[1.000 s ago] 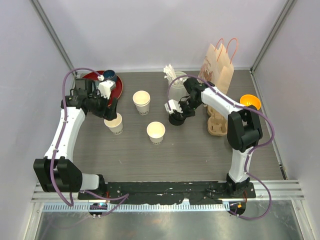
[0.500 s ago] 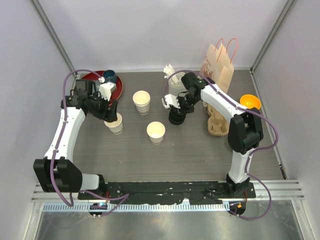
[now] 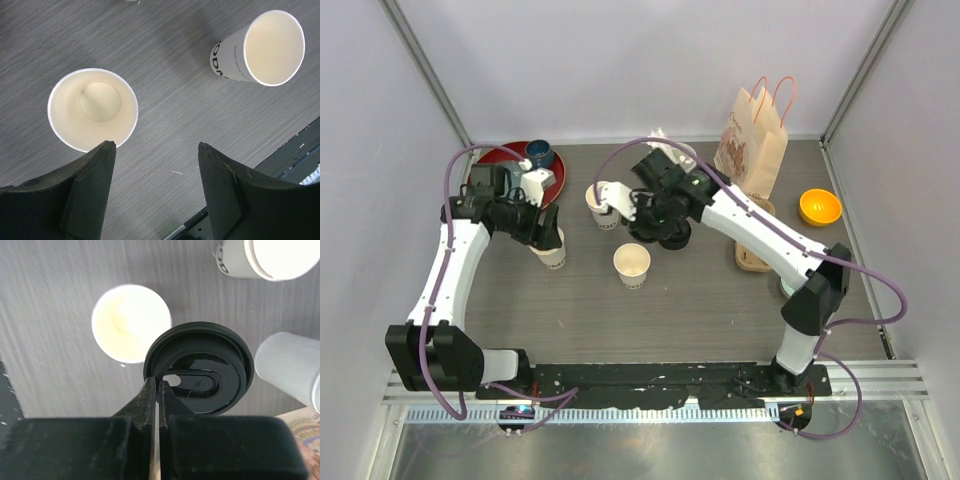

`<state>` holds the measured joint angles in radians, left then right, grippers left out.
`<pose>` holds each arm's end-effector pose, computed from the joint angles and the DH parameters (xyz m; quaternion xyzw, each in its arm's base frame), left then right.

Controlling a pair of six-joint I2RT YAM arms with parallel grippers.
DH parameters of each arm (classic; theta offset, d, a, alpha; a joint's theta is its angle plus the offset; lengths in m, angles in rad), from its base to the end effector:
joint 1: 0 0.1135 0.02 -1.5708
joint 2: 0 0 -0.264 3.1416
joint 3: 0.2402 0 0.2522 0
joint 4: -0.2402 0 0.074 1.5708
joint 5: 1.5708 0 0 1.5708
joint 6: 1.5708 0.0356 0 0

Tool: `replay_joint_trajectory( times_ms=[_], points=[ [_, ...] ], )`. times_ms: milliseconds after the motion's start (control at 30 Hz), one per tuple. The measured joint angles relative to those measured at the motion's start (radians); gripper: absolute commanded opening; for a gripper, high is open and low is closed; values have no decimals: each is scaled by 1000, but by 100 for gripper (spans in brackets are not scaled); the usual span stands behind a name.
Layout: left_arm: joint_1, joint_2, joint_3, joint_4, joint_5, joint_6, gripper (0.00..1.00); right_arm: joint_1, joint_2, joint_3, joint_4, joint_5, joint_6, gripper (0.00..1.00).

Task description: Pack the takeout coffee

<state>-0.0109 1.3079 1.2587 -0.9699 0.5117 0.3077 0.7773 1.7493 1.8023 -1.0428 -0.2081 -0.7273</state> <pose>0.2539 -0.0202 0.3269 0.2157 0.9082 -0.2019 0.2966 0.2572 0.2634 0.3552 -0.6729 0.6754 0.1066 0.2823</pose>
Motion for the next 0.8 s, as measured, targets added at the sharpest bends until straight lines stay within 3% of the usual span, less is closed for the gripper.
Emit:
replay_joint_trajectory(
  times_ms=[200,467,800],
  points=[
    [0,0,-35,1,13,-13,70,128,128,180,-89,74,280,1],
    [0,-13,-67,4,12,-13,70,162,221,208,-135,107,568,1],
    [0,-26,-71,9,12,-13,70,177,238,221,-129,126,734,1]
  ],
)
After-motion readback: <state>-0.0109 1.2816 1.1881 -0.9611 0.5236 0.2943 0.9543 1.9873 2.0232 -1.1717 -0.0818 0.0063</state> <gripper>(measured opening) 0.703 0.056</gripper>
